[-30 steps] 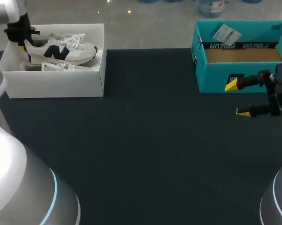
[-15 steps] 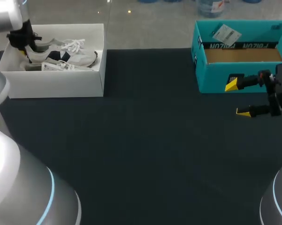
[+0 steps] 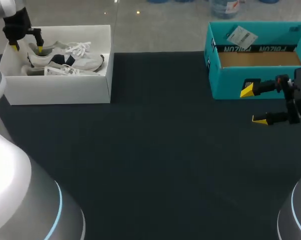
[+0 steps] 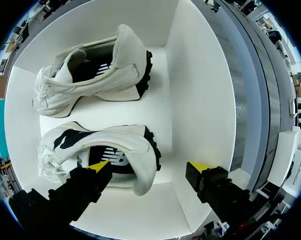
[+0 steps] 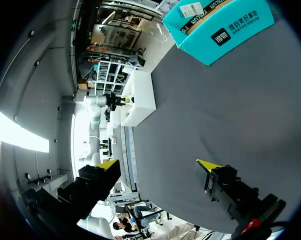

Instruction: Take the shoe out of the shoebox, open the shoe tongue, remove and reinsert the insole, then place the shoe into the shoebox

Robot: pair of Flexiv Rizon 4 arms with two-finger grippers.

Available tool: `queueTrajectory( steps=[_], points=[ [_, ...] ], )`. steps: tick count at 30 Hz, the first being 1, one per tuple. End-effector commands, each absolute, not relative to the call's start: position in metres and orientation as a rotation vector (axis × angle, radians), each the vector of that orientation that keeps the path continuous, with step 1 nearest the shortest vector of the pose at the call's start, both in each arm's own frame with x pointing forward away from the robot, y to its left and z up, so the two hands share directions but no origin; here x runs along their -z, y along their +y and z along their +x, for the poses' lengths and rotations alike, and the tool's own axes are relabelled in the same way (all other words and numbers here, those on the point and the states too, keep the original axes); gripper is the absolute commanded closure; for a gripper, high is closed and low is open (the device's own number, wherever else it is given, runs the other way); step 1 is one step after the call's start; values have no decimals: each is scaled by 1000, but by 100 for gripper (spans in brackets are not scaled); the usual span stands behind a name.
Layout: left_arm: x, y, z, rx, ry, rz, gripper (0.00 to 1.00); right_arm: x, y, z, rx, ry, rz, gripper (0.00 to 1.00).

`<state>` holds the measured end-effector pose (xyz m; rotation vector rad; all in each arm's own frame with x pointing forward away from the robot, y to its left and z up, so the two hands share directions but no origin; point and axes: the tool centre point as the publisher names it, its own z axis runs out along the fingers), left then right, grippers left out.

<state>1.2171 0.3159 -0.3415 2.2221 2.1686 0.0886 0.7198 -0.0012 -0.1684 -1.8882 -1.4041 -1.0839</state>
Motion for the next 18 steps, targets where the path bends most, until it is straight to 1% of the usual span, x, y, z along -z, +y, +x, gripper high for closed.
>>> queueTrajectory(
  steps=[1,13,18],
  points=[
    [316,318,1206,-68,2184,2224,0,168,0,719,1081,-1404,-1893,0],
    [265,314,1185,-62,2235,2185,0,168,0,719,1081,-1404,-1893,0],
    [265,314,1185,-62,2235,2185,0,168,0,719,1081,-1404,-1893,0]
  ],
)
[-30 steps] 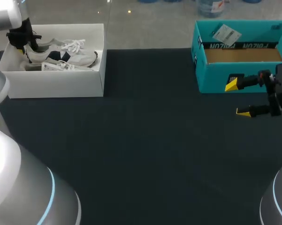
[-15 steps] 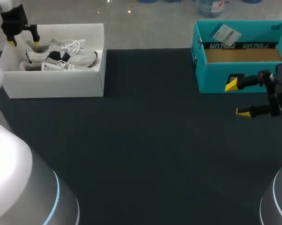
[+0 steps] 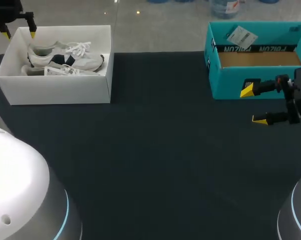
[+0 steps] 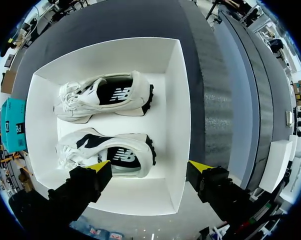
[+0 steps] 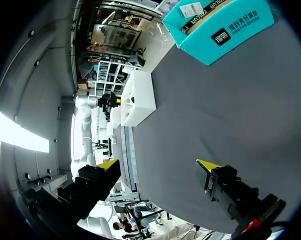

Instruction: Take the shoe out of the shoebox, open the shoe tongue, remove and reinsert the insole, then place the shoe into the shoebox

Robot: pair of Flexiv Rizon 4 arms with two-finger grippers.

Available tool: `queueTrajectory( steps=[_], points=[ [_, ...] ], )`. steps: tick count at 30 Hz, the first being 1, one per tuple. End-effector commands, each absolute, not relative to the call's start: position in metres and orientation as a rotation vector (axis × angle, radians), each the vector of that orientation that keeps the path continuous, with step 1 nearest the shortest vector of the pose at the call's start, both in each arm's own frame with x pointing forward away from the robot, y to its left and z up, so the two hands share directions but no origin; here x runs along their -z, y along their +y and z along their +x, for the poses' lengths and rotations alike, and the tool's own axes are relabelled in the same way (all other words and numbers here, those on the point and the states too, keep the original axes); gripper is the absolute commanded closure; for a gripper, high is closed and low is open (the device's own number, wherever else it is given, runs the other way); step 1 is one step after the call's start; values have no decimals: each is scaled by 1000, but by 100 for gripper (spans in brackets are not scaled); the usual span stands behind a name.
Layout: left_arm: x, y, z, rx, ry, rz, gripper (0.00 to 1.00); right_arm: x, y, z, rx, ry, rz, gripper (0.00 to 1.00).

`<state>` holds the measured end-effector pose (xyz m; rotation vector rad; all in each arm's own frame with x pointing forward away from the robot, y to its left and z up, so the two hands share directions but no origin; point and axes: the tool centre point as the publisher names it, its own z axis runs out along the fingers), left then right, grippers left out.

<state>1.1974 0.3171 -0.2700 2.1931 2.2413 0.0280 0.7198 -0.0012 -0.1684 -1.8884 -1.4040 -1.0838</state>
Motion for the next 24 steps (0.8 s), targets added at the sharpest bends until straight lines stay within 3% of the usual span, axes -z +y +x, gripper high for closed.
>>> queueTrajectory(
  steps=[1,12,24],
  points=[
    [265,314,1185,-62,2235,2185,0,168,0,719,1081,-1404,-1893,0],
    [265,314,1185,-62,2235,2185,0,168,0,719,1081,-1404,-1893,0],
    [259,320,1131,-54,2211,2212,0,168,0,719,1081,-1404,-1893,0]
  ],
)
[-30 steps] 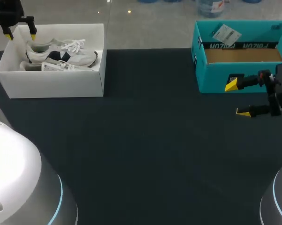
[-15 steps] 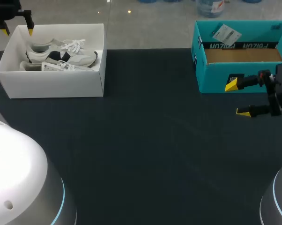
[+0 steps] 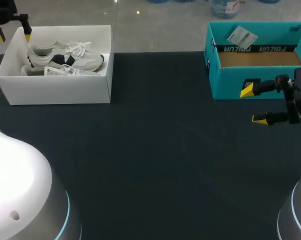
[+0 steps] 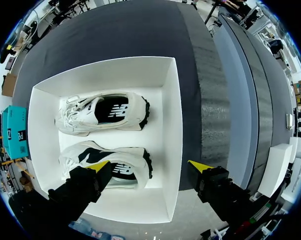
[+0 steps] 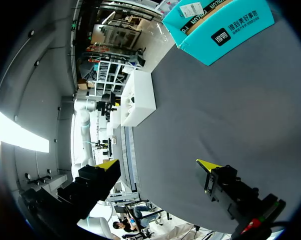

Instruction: Take the shoe out of the shoebox, open the shoe tongue, remove and reinsert the insole, then place the shoe into the shoebox

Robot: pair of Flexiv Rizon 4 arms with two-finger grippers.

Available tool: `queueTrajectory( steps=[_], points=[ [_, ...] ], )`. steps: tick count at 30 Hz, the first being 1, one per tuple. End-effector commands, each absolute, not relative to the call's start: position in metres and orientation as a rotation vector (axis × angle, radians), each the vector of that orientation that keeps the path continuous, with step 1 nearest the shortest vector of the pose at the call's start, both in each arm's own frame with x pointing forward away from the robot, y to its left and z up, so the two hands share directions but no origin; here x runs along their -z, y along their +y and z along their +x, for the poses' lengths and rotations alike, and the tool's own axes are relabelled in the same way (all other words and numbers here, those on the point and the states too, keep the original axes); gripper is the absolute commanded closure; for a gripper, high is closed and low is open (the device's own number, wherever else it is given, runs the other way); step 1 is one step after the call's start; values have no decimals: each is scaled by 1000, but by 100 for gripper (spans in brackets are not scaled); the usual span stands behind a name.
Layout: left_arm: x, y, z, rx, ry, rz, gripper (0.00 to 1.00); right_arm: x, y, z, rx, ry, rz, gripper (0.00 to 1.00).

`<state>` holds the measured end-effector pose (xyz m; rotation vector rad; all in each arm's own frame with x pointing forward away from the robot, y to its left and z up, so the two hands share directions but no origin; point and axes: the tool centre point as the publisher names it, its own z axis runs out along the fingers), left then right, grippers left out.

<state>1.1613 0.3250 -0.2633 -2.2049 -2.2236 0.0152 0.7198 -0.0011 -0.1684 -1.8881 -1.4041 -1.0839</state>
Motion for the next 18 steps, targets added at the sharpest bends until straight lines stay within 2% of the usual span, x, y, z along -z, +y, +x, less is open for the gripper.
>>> queueTrajectory(
  steps=[1,13,14,15,18],
  points=[
    [260,320,1126,63,-2216,-2231,0,168,0,719,1081,-1404,-1893,0],
    [266,311,1081,97,-2171,-2283,0,168,0,719,1081,-1404,-1893,0],
    [268,310,1079,93,-2159,-2280,49,168,0,719,1081,-1404,-1893,0],
    [270,310,1077,97,-2148,-2283,53,168,0,719,1081,-1404,-1893,0],
    [275,308,1073,88,-2127,-2285,53,168,0,719,1081,-1404,-1893,0]
  ],
)
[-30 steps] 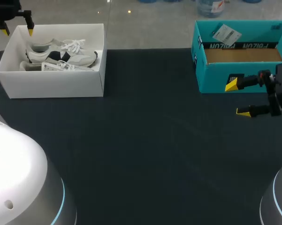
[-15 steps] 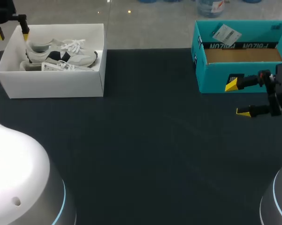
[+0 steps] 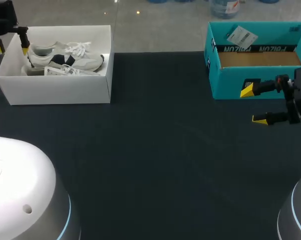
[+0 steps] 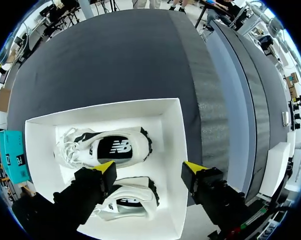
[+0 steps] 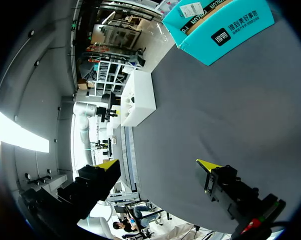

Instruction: Take the shoe out of the shoebox, open the shoe tongue, remove and reinsert the insole, then place the shoe into the shoebox

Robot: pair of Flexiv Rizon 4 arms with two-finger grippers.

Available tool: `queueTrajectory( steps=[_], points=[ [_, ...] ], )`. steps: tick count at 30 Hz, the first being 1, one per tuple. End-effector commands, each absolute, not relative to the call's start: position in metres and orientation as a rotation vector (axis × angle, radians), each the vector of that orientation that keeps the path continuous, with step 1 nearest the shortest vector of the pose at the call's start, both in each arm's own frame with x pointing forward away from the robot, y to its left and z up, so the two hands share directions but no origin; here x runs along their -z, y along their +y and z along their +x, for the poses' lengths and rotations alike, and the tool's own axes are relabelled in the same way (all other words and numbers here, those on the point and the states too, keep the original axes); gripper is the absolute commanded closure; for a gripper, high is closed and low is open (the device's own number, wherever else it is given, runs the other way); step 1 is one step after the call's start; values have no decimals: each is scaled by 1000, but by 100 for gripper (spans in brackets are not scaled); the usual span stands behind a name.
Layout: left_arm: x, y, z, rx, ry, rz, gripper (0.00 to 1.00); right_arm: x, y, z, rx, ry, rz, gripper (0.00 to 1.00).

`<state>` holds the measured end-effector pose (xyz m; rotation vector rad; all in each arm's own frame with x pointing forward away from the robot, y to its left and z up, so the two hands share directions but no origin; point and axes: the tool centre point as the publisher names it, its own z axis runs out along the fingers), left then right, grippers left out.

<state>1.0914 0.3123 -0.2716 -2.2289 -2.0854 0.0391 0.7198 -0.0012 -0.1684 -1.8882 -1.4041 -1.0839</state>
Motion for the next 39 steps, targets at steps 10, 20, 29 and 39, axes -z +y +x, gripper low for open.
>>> queueTrajectory(
  steps=[10,20,29,39],
  points=[
    [292,307,1073,42,-2097,-2270,52,168,0,719,1081,-1404,-1893,0],
    [318,303,1076,18,-2054,-2316,25,168,0,719,1081,-1404,-1893,0],
    [341,301,1085,1,-2033,-2332,19,168,0,719,1081,-1404,-1893,0],
    [356,304,1101,-20,-2045,-2315,21,168,0,719,1081,-1404,-1893,0]
  ],
)
